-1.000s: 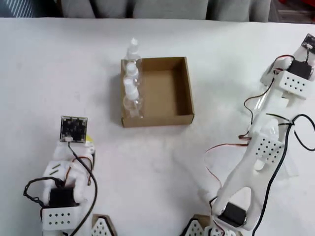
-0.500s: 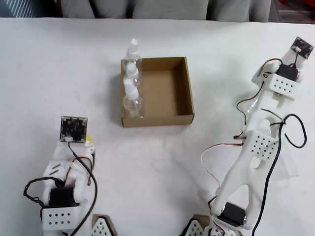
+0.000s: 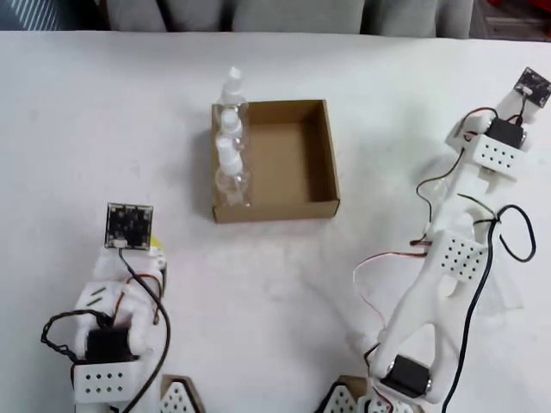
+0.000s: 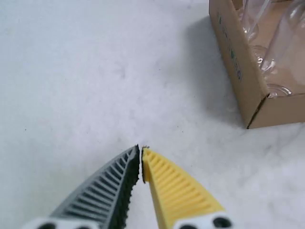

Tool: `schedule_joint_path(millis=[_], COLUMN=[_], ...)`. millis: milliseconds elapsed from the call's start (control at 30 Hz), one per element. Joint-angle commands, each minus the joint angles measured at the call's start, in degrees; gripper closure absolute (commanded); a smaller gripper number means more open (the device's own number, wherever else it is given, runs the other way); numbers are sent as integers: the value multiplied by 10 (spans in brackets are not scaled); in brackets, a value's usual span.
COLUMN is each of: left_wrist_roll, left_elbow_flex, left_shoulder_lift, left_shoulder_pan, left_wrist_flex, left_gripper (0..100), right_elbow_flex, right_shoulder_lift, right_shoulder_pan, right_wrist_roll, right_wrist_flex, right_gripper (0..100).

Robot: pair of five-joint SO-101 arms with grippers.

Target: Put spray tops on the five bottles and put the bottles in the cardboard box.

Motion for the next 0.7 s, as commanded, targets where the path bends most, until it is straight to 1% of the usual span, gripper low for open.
schedule_joint_path(millis=[0,167,300,433,600,667], left_wrist_roll=[-6,-6,-6,-6,-6,-6], left_elbow_flex=[-2,-2,-2,-2,-2,-2], left_shoulder_lift=[-4,-4,-4,-4,-4,-4], left_shoulder_pan=[-1,-1,-1,-1,-1,-1], left_wrist_flex=[-3,-3,-3,-3,-3,-3], left_gripper=[980,980,980,980,980,980], right_elbow_flex=[-1,-16,-52,-91,-94,-89], right_shoulder_lift=[2,-7,-15,-15,-14,-14], right_shoulder_pan=[-3,-3,-7,-6,-3,-3], right_wrist_roll=[23,26,69,76,77,92], right_wrist_flex=[26,83,162,227,252,255], right_gripper=[983,984,984,983,983,983])
